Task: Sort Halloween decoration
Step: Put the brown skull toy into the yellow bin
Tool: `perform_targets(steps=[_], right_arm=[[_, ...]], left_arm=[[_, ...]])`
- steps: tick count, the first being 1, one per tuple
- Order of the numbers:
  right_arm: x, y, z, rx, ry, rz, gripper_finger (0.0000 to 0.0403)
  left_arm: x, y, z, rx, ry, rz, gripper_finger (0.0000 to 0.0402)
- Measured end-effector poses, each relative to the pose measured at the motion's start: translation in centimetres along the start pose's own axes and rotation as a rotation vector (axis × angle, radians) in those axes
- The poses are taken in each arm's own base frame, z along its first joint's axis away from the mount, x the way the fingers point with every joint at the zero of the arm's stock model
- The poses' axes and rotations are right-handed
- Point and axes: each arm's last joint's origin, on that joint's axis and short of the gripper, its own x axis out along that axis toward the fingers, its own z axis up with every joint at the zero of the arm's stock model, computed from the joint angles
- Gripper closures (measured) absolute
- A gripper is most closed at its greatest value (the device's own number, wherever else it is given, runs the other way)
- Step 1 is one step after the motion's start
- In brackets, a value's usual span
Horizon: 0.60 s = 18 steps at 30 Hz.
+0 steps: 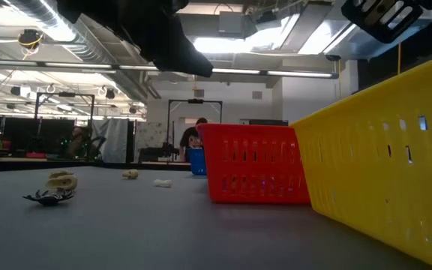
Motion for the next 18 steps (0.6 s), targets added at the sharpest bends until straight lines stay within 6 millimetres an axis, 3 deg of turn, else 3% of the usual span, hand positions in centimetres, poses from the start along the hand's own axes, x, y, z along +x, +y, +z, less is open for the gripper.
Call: perform_targets(steps=[5,9,18], right_arm=[[0.0,0.0,0.0,0.0,0.0,-0.001,0.0224],[0.0,0.0,0.0,0.0,-0.001,-0.002,0.0225],[0.0,-0.1,-0.1,-0.009,0.006,-0.005,0.0224]], left_arm=[[0.1,0.2,0.0,-0.019,0.001,0.023,0.0291],[0.3,1.2,-0.4,-0.092,0.038,0.052,0.0264],[0.1,3.3,-3.4,-0.113,0.357,0.111,0.0196]])
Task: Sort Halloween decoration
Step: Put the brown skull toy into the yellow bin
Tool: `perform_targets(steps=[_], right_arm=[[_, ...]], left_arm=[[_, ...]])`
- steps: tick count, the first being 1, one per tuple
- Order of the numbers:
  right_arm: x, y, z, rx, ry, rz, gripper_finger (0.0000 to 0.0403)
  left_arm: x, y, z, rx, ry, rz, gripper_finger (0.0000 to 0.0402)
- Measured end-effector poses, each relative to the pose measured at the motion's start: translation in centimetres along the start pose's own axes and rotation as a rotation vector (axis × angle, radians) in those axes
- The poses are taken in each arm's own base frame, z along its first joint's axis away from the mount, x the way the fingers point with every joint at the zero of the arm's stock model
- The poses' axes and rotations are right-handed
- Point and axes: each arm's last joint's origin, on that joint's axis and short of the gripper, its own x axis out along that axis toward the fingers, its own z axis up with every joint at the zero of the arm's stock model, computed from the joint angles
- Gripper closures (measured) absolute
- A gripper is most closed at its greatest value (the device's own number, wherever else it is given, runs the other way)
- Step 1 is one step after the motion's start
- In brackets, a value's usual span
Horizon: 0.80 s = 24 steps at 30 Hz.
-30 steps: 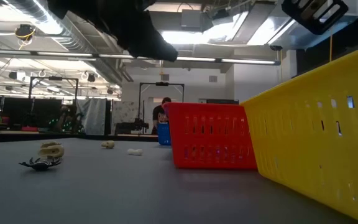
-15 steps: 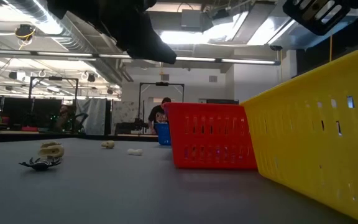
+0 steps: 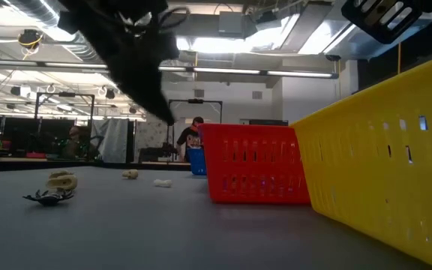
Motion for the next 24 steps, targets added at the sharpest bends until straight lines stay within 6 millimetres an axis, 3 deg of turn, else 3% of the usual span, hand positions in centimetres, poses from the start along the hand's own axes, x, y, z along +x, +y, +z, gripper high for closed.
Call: perform_targets(steps=[7,15,24], right_arm=[[0.0,-0.1,0.0,-0.001,-0.01,-0.019,0.0224],[0.0,-0.1,0.0,0.0,-0.005,-0.024,0.0223],[0.0,-0.1,-0.1,0.002,0.005,-0.031,0.0223]], left_arm=[[0.1,1.1,-1.6,0.029,0.178,0.042,0.0191],[0.3,1.8,-1.9,0.01,0.226,0.001,0.0191],[2.0,2.1,-2.6,0.032,0.298,0.011,0.0191]])
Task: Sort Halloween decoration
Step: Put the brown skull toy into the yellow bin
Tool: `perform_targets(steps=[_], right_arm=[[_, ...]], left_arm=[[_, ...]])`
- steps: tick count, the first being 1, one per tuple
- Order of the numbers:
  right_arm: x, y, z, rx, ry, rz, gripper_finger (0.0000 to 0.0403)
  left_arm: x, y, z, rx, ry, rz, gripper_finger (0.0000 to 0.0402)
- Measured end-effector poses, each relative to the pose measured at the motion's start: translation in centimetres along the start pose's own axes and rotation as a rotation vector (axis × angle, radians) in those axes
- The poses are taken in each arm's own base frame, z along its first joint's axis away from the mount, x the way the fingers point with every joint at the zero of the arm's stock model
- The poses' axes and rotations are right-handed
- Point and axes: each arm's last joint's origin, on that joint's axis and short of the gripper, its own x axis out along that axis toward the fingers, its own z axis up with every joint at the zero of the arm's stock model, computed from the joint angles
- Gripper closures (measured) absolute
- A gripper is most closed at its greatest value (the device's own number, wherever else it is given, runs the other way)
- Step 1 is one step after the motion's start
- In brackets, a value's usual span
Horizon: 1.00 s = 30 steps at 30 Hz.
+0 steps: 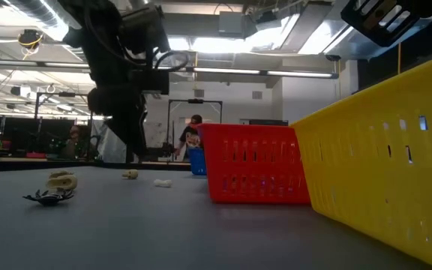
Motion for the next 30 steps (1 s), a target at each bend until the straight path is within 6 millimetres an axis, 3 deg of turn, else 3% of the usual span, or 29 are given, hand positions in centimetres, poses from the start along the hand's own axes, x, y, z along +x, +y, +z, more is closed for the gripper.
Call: perform_targets(steps=[16,25,30], right_arm=[[0.0,0.0,0.0,0.001,0.003,-0.002,0.0223],[0.0,0.0,0.0,0.0,0.001,-0.001,0.0223],[0.0,0.0,0.0,0.0,0.001,-0.001,0.0223]], left_arm=[[0.6,0.4,-0.1,-0.021,0.034,-0.043,0.0191],[2.0,0.4,-2.2,-0.013,0.076,-0.034,0.0191],[2.3,0.3,-2.3,-0.021,0.037,-0.046,0.0191]])
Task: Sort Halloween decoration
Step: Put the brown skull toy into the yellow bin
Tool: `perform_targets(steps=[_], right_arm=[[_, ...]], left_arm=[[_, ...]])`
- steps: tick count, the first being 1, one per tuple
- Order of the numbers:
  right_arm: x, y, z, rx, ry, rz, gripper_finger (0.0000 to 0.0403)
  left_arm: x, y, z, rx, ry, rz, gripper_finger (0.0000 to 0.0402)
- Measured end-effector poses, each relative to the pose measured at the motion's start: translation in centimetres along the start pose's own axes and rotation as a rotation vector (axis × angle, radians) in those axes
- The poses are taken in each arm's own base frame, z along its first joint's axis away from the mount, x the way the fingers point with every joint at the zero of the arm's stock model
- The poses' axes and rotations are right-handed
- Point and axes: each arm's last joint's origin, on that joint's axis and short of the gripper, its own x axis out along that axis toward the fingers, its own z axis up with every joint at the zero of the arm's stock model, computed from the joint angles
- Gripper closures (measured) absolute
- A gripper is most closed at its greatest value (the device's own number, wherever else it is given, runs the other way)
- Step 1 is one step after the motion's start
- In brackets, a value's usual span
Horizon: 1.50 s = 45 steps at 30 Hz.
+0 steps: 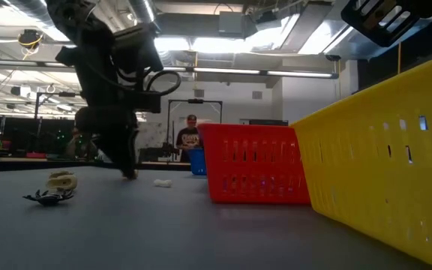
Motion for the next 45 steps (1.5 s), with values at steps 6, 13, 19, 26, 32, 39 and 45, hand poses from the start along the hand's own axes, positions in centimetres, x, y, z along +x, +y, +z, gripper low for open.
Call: perform_targets(steps=[6,13,19,26,32,39,45], right_arm=[[0.0,0.0,0.0,0.0,0.0,0.0,0.0223],[0.0,-0.01,-0.01,0.0,0.001,-0.001,0.0223],[0.0,-0.01,-0.01,0.0,0.001,-0.001,0.0223],[0.0,-0.01,-0.01,0.0,0.001,-0.001,0.0223],[0.0,-0.01,-0.01,0.0,0.001,-0.001,0.0223],[0.0,-0.01,-0.01,0.0,0.001,-0.001,0.0223],[0.0,-0.01,-0.01,0.0,0.001,-0.001,0.0223]], left_arm=[[0.43,-0.06,-0.35,-0.01,-0.033,-0.021,0.0191],[0.57,-0.05,-0.67,-0.009,-0.026,-0.022,0.021],[0.58,-0.07,-0.68,-0.008,-0.027,-0.025,0.0252],[0.58,-0.06,-0.69,-0.008,-0.026,-0.025,0.0298],[0.58,-0.05,-0.7,-0.007,-0.025,-0.02,0.0332],[0.56,-0.03,-0.7,-0.007,-0.025,-0.018,0.036],[0.54,-0.04,-0.67,-0.008,-0.023,-0.026,0.0361]])
